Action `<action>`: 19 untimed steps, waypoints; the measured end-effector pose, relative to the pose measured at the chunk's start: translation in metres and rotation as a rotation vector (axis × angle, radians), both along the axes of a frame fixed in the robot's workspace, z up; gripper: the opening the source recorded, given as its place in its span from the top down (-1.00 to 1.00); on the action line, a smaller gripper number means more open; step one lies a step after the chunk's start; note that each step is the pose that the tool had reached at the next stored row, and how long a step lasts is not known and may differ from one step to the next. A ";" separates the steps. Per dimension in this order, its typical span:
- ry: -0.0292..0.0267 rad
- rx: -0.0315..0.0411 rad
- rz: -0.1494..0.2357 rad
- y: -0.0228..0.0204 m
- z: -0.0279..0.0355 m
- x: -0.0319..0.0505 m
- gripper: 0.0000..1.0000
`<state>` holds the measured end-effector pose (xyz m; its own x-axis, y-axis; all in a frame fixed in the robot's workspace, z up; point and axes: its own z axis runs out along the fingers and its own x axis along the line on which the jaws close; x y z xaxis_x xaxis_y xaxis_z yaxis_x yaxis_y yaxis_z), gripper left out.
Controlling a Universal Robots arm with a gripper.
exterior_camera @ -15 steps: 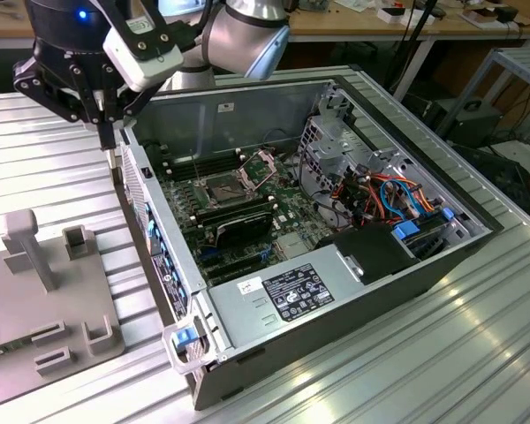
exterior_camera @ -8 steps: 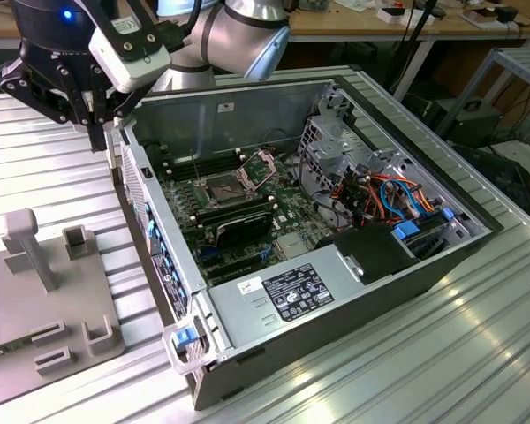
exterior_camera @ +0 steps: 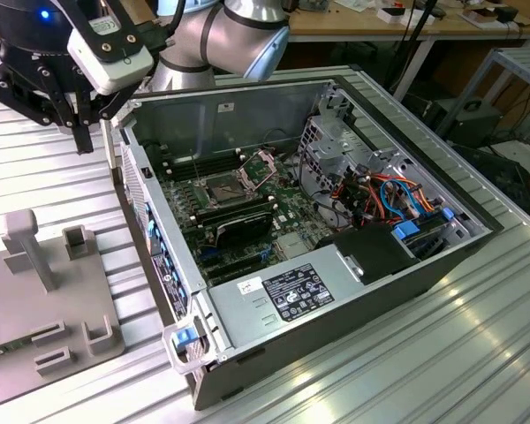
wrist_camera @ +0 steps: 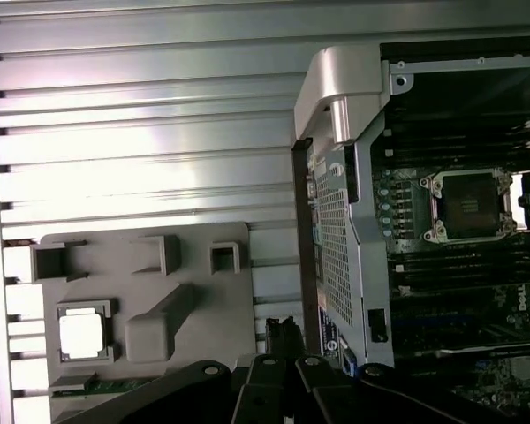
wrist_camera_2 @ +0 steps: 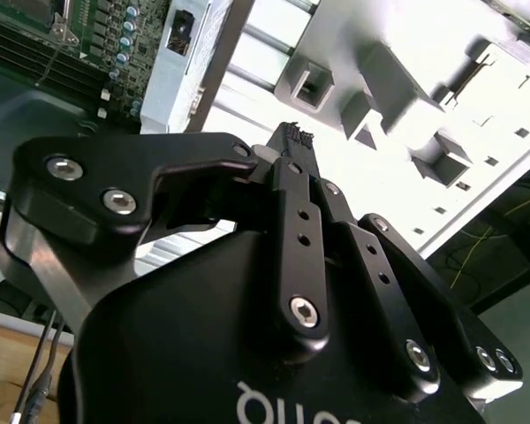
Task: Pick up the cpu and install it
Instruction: 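Reach for the cpu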
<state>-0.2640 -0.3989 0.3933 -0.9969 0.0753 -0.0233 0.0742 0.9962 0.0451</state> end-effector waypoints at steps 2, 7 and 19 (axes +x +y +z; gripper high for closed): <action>0.0000 0.0001 0.000 0.0000 0.0000 -0.0036 0.79; 0.0000 0.0000 0.000 0.0000 0.0000 -0.0103 0.79; 0.0000 0.0000 0.000 0.0000 0.0000 -0.0248 0.79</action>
